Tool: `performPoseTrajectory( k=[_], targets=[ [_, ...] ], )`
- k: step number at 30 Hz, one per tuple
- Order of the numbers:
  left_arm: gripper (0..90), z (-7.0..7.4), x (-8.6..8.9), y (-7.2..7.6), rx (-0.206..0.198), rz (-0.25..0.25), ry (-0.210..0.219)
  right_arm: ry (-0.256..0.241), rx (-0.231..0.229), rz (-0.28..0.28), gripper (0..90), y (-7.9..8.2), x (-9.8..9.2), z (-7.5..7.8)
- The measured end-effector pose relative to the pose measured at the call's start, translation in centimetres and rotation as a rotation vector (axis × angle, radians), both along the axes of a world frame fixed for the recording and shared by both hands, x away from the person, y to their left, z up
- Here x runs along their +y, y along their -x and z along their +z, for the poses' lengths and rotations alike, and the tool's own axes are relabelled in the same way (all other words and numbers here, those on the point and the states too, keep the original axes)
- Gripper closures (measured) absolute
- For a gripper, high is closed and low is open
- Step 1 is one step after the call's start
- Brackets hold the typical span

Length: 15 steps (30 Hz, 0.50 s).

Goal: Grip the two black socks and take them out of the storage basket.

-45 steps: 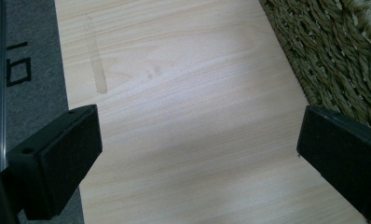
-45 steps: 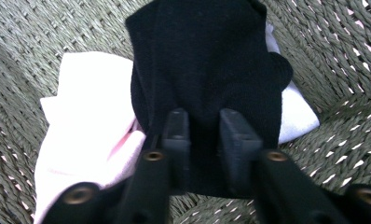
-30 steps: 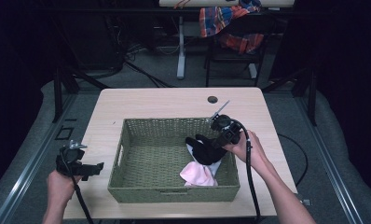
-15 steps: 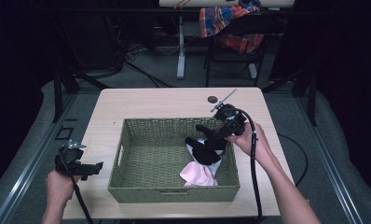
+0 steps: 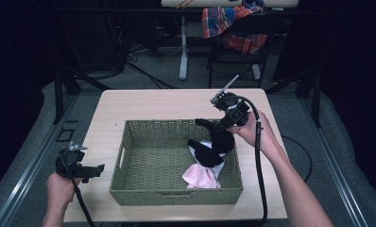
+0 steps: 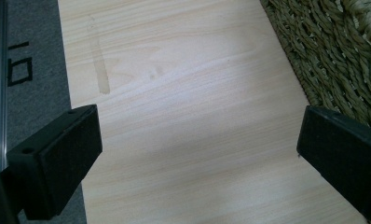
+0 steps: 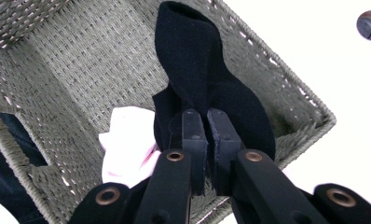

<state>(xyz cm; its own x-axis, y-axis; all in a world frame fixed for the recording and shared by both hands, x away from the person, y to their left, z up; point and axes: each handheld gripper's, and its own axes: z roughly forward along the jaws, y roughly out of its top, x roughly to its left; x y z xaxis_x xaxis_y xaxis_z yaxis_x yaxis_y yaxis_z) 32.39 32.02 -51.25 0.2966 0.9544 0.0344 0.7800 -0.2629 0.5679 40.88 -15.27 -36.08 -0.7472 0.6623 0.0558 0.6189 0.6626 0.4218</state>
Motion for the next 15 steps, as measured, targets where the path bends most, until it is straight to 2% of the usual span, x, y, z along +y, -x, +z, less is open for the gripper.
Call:
performPoseTrajectory(
  k=[6,15],
  targets=[
    [0.2,-0.2,0.0,-0.1,0.007,-0.001,0.005,0.004,-0.004,0.011,87.2,-0.4,0.5,1.4],
    [0.2,-0.2,0.0,-0.1,0.01,-0.004,0.005,0.005,0.003,0.022,87.1,-1.1,1.2,2.7]
  ],
)
